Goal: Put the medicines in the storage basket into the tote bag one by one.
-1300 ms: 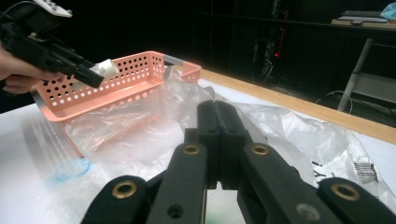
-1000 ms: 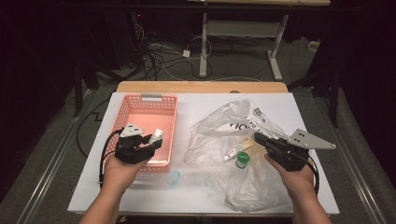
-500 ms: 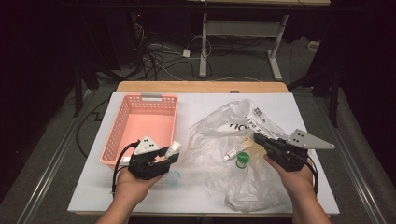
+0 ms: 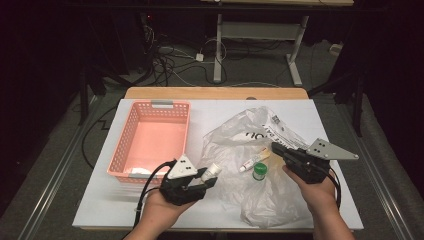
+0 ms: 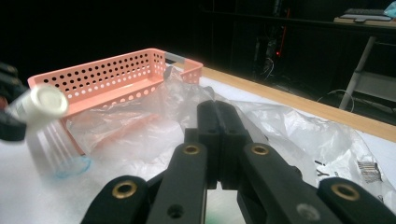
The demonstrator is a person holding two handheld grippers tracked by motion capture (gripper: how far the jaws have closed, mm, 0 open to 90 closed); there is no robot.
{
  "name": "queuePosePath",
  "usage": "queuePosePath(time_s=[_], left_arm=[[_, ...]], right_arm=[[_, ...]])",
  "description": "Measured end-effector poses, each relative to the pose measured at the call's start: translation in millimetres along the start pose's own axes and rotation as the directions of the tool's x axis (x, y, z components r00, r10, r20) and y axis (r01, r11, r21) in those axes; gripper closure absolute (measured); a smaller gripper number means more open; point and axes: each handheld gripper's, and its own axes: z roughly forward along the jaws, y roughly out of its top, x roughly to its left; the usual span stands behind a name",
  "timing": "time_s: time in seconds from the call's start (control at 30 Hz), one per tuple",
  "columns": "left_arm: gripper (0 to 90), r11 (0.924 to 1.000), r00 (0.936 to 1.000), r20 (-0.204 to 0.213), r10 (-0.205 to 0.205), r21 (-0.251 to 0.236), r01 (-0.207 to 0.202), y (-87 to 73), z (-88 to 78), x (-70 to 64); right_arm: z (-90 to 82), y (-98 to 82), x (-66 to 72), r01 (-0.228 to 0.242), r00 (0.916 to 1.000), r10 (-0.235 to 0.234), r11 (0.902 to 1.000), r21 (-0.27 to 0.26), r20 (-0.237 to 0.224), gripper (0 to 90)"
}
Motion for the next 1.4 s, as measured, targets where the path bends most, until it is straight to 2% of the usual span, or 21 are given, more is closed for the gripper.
queuePosePath(time_s=[0.07, 0.17, 0.23, 0.5, 0.63, 0.7, 0.87, 1.03, 1.13, 1.23, 1.4], left_arm=[[58.3, 0.9996, 0.9999, 0.002, 0.017, 0.022, -0.017, 0.2, 12.1, -3.5], [58.3, 0.9991, 0.9997, 0.013, 0.021, 0.038, -0.022, 2.4, 29.0, -7.3], [58.3, 0.9986, 0.9995, 0.002, 0.031, 0.044, -0.031, 5.3, 40.1, -8.6], [58.2, 0.9995, 0.9999, 0.009, -0.008, 0.029, 0.008, 24.7, 80.2, -4.7], [58.2, 0.9993, 1.0, -0.008, -0.005, 0.036, 0.005, 34.8, 100.7, -6.0], [58.2, 0.9993, 0.9991, -0.041, 0.009, 0.036, -0.008, 39.9, 109.1, -5.3], [58.2, 0.9996, 0.9937, -0.112, 0.006, 0.029, -0.003, 50.0, 126.6, 6.6], [58.1, 0.9975, 0.9878, -0.156, 0.007, 0.071, 0.004, 55.5, 145.2, 20.8], [58.1, 0.9956, 0.9878, -0.155, -0.007, 0.092, 0.021, 56.8, 154.7, 28.3], [58.1, 0.9905, 0.9887, -0.15, 0.008, 0.137, 0.013, 54.9, 166.9, 31.6], [57.8, 0.9878, 0.9858, -0.168, -0.01, 0.152, 0.036, 51.8, 179.1, 38.3]], right_arm=[[-0.3, 0.1, 0.1, -0.003, 1.0, 0.003, 1.0, -0.001, 0.0, 90.0], [-0.6, 0.1, 0.0, -0.003, 1.0, 0.003, 1.0, -0.001, -0.001, 90.0], [-0.4, 0.0, 0.3, -0.006, 1.0, 0.006, 1.0, -0.002, -0.001, 90.0], [0.6, -0.4, 0.2, 0.0, 1.0, 0.0, 1.0, 0.001, -0.002, 90.0], [1.0, -0.1, 0.2, 0.001, 1.0, -0.001, 1.0, -0.002, -0.003, 90.0], [0.8, 0.1, 0.5, -0.001, 1.0, 0.001, 1.0, -0.003, -0.003, 90.0], [1.4, 0.7, 1.3, -0.002, 1.0, 0.002, 1.0, -0.005, -0.01, 90.0], [4.0, 0.1, 1.8, -0.002, 0.9999, 0.002, 1.0, 0.0, -0.015, 90.0], [5.1, 0.0, 1.9, -0.001, 0.9999, 0.001, 1.0, -0.001, -0.016, 90.0], [6.2, -0.5, 2.5, -0.007, 0.9998, 0.007, 1.0, 0.003, -0.02, 90.0], [8.3, -2.1, 2.7, -0.006, 0.9997, 0.006, 0.9999, 0.01, -0.022, 90.0]])
